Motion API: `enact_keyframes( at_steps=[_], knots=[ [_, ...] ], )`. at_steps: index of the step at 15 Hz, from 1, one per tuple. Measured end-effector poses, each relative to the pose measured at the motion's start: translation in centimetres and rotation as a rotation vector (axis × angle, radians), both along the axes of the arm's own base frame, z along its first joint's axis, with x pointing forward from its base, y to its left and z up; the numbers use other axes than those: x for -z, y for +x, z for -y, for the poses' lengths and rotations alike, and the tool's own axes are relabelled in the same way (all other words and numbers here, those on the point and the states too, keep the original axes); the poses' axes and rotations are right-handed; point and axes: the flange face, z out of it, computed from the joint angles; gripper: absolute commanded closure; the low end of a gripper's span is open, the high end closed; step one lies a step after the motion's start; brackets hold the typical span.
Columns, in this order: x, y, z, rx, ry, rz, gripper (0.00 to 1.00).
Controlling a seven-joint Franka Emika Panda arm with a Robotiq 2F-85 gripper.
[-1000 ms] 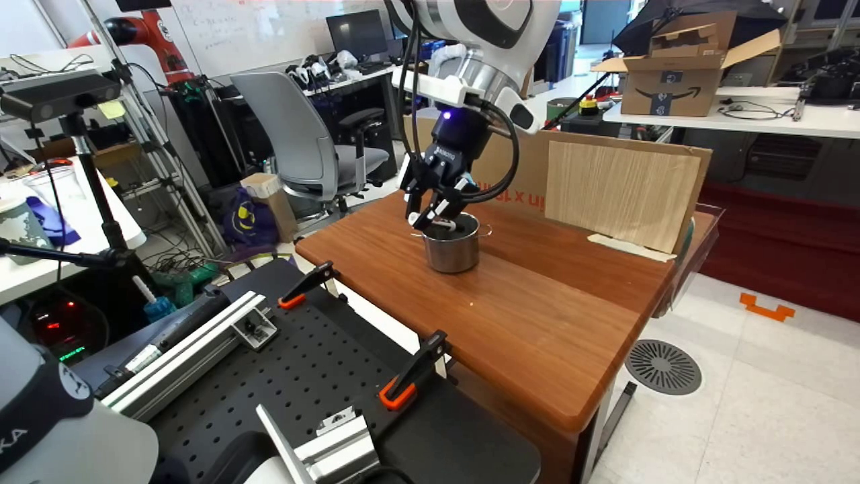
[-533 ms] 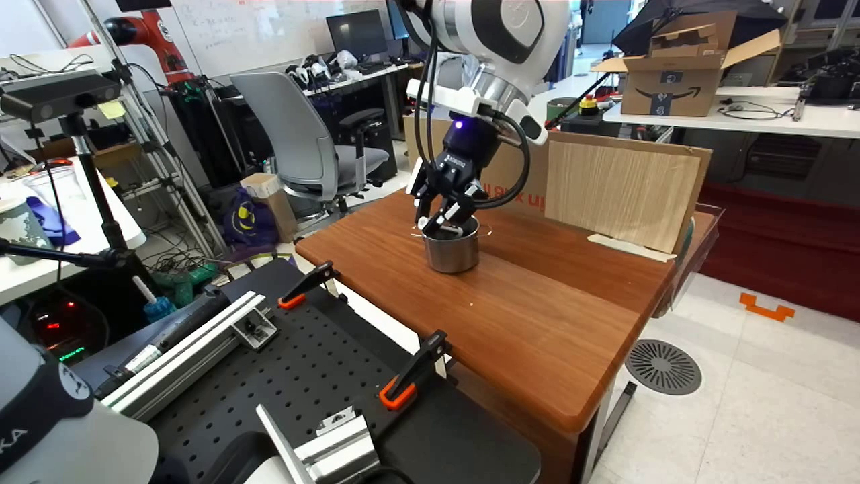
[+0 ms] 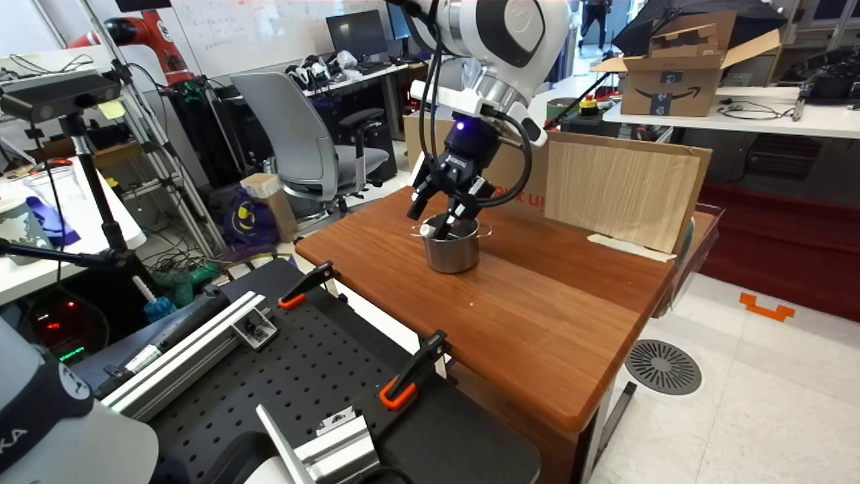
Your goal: Put the marker in the pot
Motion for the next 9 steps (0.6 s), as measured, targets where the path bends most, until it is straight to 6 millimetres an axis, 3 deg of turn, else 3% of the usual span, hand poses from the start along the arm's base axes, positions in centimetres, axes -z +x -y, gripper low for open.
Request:
enact_keyframes(
  at_steps=[9],
  knots=[
    [-1.5, 0.6, -0.4, -0.011, 0.002, 0.027, 0.00]
  ],
)
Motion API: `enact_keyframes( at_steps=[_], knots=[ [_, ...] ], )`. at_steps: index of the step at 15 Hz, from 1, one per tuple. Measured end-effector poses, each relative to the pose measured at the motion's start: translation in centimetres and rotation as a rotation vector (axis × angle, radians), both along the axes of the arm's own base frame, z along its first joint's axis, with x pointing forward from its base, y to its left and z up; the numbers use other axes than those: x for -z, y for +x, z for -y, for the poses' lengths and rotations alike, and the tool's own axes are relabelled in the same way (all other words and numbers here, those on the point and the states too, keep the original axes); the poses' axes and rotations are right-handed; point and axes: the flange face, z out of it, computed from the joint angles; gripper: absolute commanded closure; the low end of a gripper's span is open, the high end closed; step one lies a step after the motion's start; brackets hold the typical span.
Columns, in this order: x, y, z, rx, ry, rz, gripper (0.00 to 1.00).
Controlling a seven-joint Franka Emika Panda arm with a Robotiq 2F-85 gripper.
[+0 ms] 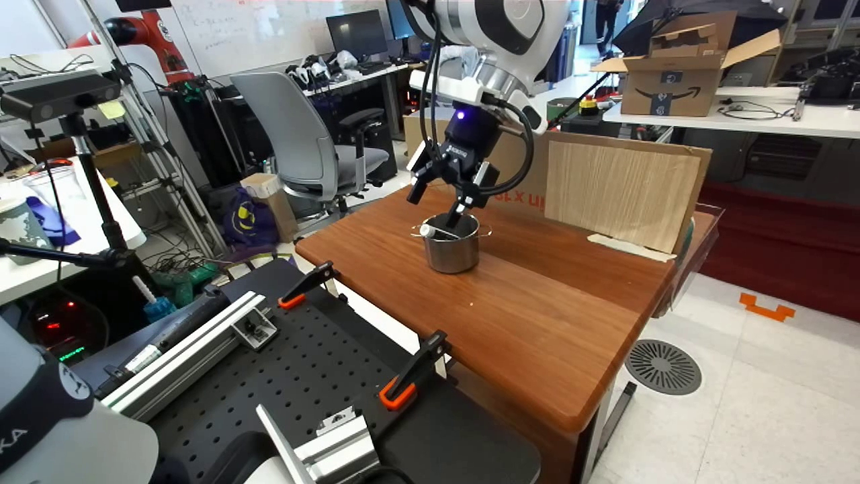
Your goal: Put the marker in the pot
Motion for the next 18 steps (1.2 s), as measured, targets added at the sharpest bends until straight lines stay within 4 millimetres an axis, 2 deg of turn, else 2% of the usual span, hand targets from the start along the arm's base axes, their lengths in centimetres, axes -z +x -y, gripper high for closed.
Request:
enact_keyframes(
  at_steps=[3, 7, 8, 12, 18],
  knots=[
    [-3.1, -0.2, -0.8, -0.025, 0.004, 0.042, 0.00],
    [-8.8, -1.8, -1.5, -0.048, 0.009, 0.120, 0.00],
    [-9.4, -2.2, -1.5, -0.048, 0.008, 0.131, 0.00],
    [-8.7, -2.7, -1.5, -0.051, 0.009, 0.139, 0.00],
    [-8.7, -2.7, -1.5, -0.051, 0.009, 0.142, 0.00]
  ],
)
